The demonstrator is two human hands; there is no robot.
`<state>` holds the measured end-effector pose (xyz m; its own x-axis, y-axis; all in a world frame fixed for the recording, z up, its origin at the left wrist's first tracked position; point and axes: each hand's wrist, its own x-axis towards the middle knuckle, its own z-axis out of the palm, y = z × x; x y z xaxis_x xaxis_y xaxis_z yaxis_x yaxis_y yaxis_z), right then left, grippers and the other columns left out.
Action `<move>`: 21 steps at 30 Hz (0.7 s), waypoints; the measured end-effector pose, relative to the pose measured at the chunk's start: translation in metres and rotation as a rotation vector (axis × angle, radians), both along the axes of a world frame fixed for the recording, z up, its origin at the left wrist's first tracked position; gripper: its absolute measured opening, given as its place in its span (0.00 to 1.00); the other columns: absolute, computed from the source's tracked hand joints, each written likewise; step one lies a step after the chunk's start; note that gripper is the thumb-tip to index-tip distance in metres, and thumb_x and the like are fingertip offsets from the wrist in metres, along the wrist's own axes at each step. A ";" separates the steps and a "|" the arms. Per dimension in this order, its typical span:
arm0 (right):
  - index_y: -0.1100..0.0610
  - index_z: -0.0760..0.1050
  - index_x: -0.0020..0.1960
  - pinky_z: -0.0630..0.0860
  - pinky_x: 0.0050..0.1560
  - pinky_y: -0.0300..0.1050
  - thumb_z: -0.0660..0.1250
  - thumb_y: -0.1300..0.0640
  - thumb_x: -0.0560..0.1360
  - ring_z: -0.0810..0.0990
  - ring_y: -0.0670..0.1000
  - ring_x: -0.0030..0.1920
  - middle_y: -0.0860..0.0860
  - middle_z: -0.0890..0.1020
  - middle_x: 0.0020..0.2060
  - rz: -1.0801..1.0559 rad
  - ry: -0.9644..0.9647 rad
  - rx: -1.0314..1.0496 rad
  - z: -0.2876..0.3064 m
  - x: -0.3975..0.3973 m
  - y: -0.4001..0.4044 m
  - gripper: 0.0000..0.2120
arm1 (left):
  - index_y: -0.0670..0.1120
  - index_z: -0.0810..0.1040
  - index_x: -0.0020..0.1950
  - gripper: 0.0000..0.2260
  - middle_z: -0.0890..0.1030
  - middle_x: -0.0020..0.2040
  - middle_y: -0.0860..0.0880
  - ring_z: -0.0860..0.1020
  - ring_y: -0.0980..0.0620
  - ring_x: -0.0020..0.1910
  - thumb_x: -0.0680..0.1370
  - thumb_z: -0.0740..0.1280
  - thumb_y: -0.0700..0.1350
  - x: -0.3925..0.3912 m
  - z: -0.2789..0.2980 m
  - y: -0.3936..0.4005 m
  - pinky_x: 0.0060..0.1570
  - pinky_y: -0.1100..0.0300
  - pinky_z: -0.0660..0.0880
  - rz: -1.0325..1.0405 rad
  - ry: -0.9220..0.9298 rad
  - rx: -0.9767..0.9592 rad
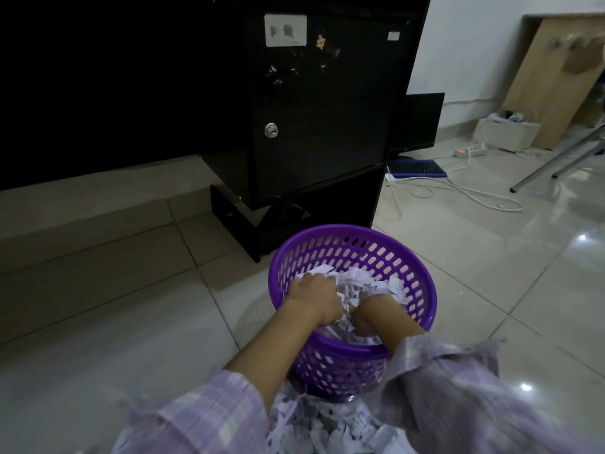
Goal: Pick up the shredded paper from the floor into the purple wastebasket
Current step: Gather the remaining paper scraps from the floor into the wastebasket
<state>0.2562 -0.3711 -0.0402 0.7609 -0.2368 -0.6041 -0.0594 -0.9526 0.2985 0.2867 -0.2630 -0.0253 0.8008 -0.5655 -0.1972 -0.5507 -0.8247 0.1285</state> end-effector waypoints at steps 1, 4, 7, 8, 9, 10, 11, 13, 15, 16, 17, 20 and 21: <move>0.57 0.61 0.75 0.61 0.70 0.49 0.55 0.55 0.82 0.64 0.56 0.72 0.56 0.65 0.73 0.001 0.007 -0.011 -0.001 0.001 0.001 0.22 | 0.43 0.69 0.69 0.19 0.71 0.67 0.42 0.69 0.41 0.66 0.80 0.58 0.50 0.002 0.002 0.005 0.64 0.47 0.65 -0.016 -0.070 0.012; 0.60 0.65 0.73 0.65 0.68 0.48 0.55 0.56 0.82 0.69 0.56 0.69 0.57 0.70 0.70 -0.055 0.047 0.033 -0.003 0.004 0.001 0.20 | 0.43 0.68 0.70 0.19 0.70 0.68 0.42 0.66 0.42 0.68 0.80 0.58 0.48 0.009 0.000 0.016 0.69 0.46 0.60 -0.007 -0.153 0.040; 0.62 0.66 0.71 0.66 0.67 0.48 0.56 0.58 0.81 0.71 0.57 0.67 0.57 0.72 0.68 -0.063 0.012 0.055 -0.005 0.004 -0.002 0.20 | 0.44 0.70 0.69 0.18 0.72 0.65 0.41 0.68 0.42 0.66 0.80 0.58 0.47 0.010 -0.003 0.017 0.68 0.46 0.61 -0.020 -0.099 0.059; 0.62 0.66 0.71 0.67 0.67 0.49 0.57 0.58 0.81 0.71 0.57 0.67 0.57 0.72 0.68 -0.063 0.003 0.052 -0.006 0.004 -0.003 0.20 | 0.43 0.72 0.66 0.16 0.74 0.63 0.42 0.70 0.42 0.64 0.79 0.58 0.46 0.009 -0.003 0.016 0.68 0.46 0.62 -0.031 -0.093 0.073; 0.62 0.66 0.71 0.67 0.67 0.49 0.57 0.58 0.81 0.71 0.57 0.67 0.57 0.72 0.68 -0.073 -0.010 0.061 -0.009 0.004 -0.005 0.20 | 0.43 0.74 0.63 0.15 0.76 0.61 0.42 0.72 0.43 0.61 0.79 0.59 0.45 0.008 -0.002 0.015 0.67 0.46 0.63 -0.035 -0.095 0.075; 0.61 0.65 0.72 0.67 0.67 0.49 0.57 0.58 0.81 0.71 0.57 0.67 0.57 0.71 0.69 -0.081 -0.029 0.074 -0.012 0.005 -0.006 0.21 | 0.43 0.76 0.60 0.13 0.77 0.59 0.43 0.74 0.43 0.59 0.78 0.60 0.44 0.007 -0.001 0.014 0.65 0.47 0.64 -0.032 -0.102 0.057; 0.60 0.63 0.74 0.67 0.68 0.50 0.57 0.58 0.81 0.70 0.57 0.68 0.58 0.69 0.70 -0.087 -0.056 0.081 -0.016 0.003 -0.007 0.22 | 0.43 0.77 0.58 0.12 0.78 0.57 0.43 0.75 0.43 0.57 0.78 0.60 0.44 0.005 0.000 0.015 0.63 0.48 0.66 -0.024 -0.105 0.025; 0.58 0.51 0.78 0.66 0.68 0.54 0.56 0.57 0.81 0.64 0.60 0.72 0.59 0.61 0.74 -0.101 -0.124 0.107 -0.019 0.003 -0.008 0.27 | 0.42 0.77 0.56 0.11 0.79 0.54 0.43 0.77 0.43 0.53 0.77 0.60 0.42 0.003 0.002 0.016 0.57 0.51 0.70 0.005 -0.114 -0.066; 0.56 0.43 0.78 0.69 0.67 0.58 0.57 0.58 0.80 0.64 0.63 0.72 0.62 0.55 0.76 -0.140 -0.178 0.158 -0.016 0.000 -0.007 0.32 | 0.43 0.78 0.54 0.10 0.80 0.52 0.43 0.78 0.44 0.50 0.77 0.61 0.42 0.001 0.003 0.018 0.53 0.52 0.72 0.029 -0.139 -0.128; 0.56 0.40 0.78 0.70 0.66 0.59 0.58 0.58 0.80 0.66 0.64 0.70 0.62 0.54 0.76 -0.172 -0.201 0.195 -0.013 -0.001 -0.007 0.34 | 0.43 0.79 0.54 0.10 0.80 0.52 0.43 0.78 0.44 0.50 0.77 0.61 0.42 0.001 0.004 0.018 0.52 0.52 0.72 0.034 -0.156 -0.148; 0.57 0.38 0.77 0.71 0.65 0.59 0.59 0.57 0.79 0.68 0.65 0.69 0.63 0.55 0.76 -0.198 -0.220 0.226 -0.009 -0.002 -0.007 0.37 | 0.43 0.79 0.54 0.10 0.80 0.52 0.44 0.78 0.44 0.51 0.77 0.61 0.42 0.000 0.005 0.018 0.52 0.52 0.72 0.037 -0.173 -0.167; 0.56 0.43 0.78 0.71 0.65 0.57 0.62 0.52 0.79 0.71 0.62 0.67 0.60 0.64 0.73 -0.203 -0.291 0.283 0.005 -0.006 -0.009 0.37 | 0.43 0.79 0.53 0.10 0.80 0.52 0.44 0.78 0.43 0.52 0.77 0.60 0.42 -0.002 0.008 0.018 0.50 0.52 0.72 0.032 -0.235 -0.225; 0.55 0.47 0.78 0.70 0.66 0.57 0.63 0.50 0.78 0.69 0.61 0.69 0.59 0.64 0.73 -0.192 -0.317 0.293 0.010 -0.009 -0.009 0.36 | 0.43 0.79 0.53 0.10 0.80 0.52 0.43 0.78 0.43 0.52 0.77 0.60 0.42 -0.003 0.009 0.020 0.50 0.52 0.72 0.031 -0.246 -0.241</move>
<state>0.2475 -0.3804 -0.0300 0.8781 -0.2450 -0.4111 -0.2872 -0.9569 -0.0431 0.2835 -0.2432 -0.0167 0.8252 -0.5472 0.1402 -0.5648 -0.8035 0.1882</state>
